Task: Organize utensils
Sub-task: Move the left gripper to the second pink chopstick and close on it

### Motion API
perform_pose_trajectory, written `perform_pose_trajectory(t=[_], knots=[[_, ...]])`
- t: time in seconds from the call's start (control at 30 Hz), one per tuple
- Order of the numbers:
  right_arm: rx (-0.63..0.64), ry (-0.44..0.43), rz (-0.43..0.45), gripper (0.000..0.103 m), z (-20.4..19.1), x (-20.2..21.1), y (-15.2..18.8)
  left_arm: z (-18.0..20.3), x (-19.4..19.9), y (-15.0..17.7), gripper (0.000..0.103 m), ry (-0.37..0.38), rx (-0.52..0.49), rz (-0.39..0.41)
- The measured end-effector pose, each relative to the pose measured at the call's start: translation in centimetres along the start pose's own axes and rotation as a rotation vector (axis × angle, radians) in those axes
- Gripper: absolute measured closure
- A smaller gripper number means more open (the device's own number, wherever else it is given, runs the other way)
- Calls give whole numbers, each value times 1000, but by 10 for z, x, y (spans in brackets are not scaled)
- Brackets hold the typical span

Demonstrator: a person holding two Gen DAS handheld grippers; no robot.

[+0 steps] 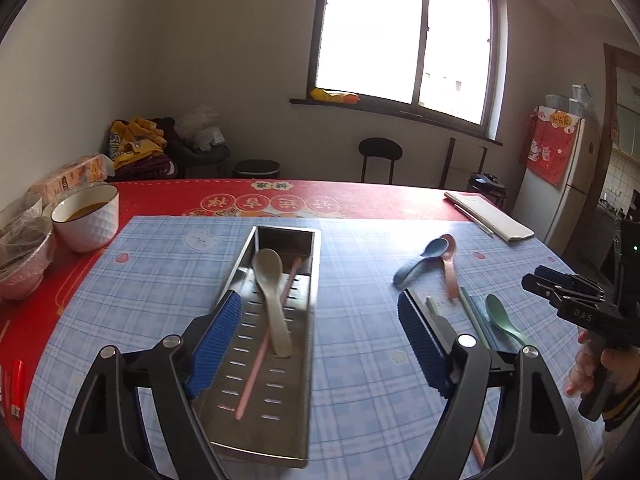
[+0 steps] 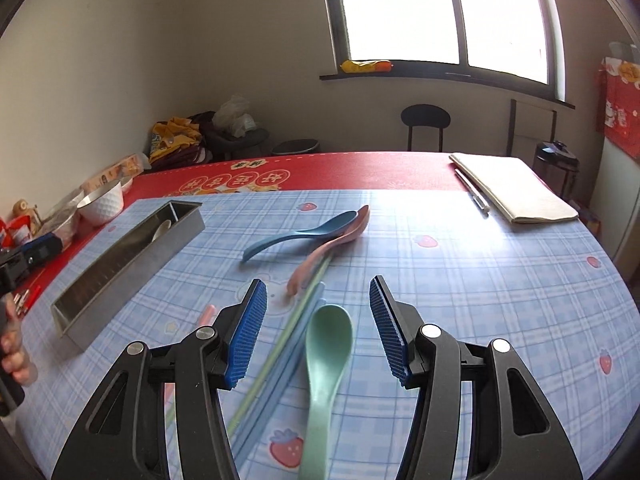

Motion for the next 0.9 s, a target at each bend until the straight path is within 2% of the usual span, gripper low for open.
perform_pose_trajectory(t=[0.07,0.13,0.17,0.2,0.27,0.37,0.47,0.67,0.9], knots=[[1,5,20,50,7,3,2,27,-6,12,32,44,-20,-54],[-15,5,37,50,15,5,5,50,-15,26,43,80,-48,-106],[-28,5,37,50,19,4,7,58,-20,32,54,90,-57,-133],[-37,7,27,50,20,3,11,65,-25,39,61,100,-56,-161],[-50,1,17,50,23,4,14,74,-33,47,65,131,-41,-207],[-70,-36,44,50,24,8,14,83,-43,57,68,132,-42,-254],[-90,-51,41,50,27,8,16,91,-53,65,88,141,-55,-298],[-97,-67,57,50,24,12,16,99,-69,80,89,152,-43,-372],[-88,-73,63,50,22,14,16,100,-72,89,91,128,-73,-399]])
Point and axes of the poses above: each gripper's, at about its wrist camera, not at the fingertips, and x roughly against the way its jaws point, z to its right, y to its underside, the point moved 4 cm from there along -x, roughly the way its jaws point, and after that the axes turned 8 degrees about z, right-handed, at the moved point
